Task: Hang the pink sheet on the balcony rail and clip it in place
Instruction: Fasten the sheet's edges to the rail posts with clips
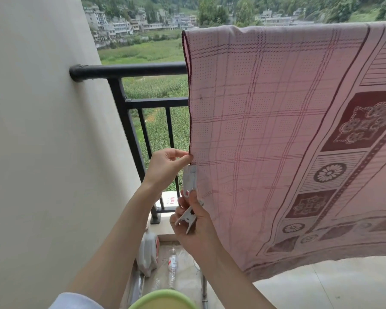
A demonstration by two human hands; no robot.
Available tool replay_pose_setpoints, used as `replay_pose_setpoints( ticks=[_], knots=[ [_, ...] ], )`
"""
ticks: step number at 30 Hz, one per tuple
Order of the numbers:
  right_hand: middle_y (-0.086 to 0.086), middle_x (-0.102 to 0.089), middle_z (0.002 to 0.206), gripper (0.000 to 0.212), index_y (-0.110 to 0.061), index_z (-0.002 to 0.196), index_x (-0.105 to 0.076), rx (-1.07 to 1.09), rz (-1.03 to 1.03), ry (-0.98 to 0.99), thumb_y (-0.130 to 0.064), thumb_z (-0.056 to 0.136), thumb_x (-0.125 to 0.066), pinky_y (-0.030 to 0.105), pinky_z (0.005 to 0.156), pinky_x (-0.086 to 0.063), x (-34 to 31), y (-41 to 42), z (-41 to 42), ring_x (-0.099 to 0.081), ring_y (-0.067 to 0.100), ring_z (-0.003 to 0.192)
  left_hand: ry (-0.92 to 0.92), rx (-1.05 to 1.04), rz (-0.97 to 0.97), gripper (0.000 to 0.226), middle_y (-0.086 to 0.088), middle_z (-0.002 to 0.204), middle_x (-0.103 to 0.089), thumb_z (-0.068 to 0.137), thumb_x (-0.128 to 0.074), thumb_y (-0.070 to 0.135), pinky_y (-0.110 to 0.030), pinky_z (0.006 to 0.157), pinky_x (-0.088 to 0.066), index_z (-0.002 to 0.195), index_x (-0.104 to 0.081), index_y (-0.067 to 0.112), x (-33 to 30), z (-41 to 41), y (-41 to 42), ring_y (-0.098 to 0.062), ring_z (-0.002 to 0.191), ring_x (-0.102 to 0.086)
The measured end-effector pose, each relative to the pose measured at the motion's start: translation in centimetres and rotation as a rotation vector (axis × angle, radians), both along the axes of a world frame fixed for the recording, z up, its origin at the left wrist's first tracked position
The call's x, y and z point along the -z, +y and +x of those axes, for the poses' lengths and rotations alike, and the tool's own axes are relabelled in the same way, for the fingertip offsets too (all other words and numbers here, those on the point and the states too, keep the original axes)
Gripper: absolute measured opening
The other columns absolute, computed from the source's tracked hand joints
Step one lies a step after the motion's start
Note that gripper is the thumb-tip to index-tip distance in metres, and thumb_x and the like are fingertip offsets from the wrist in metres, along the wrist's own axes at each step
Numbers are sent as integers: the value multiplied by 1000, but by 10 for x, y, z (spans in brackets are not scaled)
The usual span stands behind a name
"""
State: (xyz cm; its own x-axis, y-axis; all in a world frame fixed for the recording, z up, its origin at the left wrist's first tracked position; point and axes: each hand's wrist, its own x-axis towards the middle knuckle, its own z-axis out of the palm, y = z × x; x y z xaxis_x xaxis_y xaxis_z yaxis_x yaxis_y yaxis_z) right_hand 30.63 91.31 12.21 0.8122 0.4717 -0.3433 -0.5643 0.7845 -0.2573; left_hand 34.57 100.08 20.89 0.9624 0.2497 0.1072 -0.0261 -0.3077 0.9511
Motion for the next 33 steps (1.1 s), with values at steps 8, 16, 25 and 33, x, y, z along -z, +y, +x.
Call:
replay_pose_setpoints(
  ticks=[8,16,25,33],
  knots=[
    [3,-65,72,17,-6,75,-69,65,144,100,-22,75,-65,20,43,-40,-12,16,7,-47,11,44,-66,-19,136,16,7,94,-56,80,-69,25,-22,84,-40,85,-68,9,-4,-1,1,-11,99,-47],
    [2,-65,74,43,-5,77,-72,55,327,23,-15,41,-94,21,45,-39,-8,27,12,-44,12,46,-190,-90,308,11,15,87,-53,80,-69,29,-38,93,-40,79,-67,18,3,-2,-1,-17,106,-44],
    [3,-62,80,10,-15,74,-74,-124,16,-265,-12,64,-77,24,58,-38,-8,5,33,-43,13,67,-239,-147,512,9,6,94,-51,83,-67,24,-25,85,-28,81,-65,15,2,0,-4,-10,98,-34],
    [3,-64,81,27,-12,102,-60,-175,-137,-342,-21,77,-66,21,55,-42,5,1,46,-48,10,59,-194,-48,403,8,14,85,-54,84,-65,24,-30,83,-37,77,-61,21,5,4,1,-14,94,-46]
  ],
)
